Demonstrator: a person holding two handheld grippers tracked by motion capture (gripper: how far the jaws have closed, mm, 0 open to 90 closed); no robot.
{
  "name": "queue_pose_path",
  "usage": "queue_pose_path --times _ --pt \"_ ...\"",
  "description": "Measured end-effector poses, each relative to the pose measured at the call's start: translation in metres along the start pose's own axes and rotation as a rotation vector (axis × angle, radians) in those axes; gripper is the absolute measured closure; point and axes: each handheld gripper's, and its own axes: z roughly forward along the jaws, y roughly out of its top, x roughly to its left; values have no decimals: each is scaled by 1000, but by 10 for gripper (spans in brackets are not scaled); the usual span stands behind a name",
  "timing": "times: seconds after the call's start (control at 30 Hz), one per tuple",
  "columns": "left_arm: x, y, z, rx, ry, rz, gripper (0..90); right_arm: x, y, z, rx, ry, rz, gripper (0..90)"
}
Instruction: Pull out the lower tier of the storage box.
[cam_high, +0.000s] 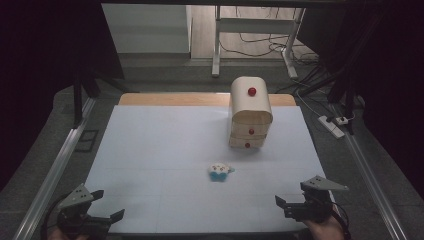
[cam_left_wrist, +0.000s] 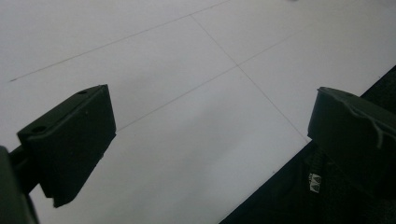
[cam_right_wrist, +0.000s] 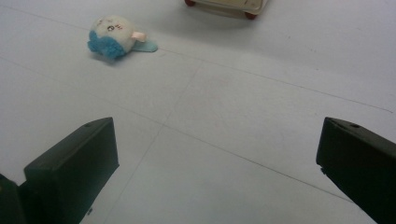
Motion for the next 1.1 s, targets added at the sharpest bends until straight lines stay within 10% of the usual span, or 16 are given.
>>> queue_pose_path --times 1.1 --pt "-1 1 2 15 -11 15 17 11 5 3 -20 18 -71 0"
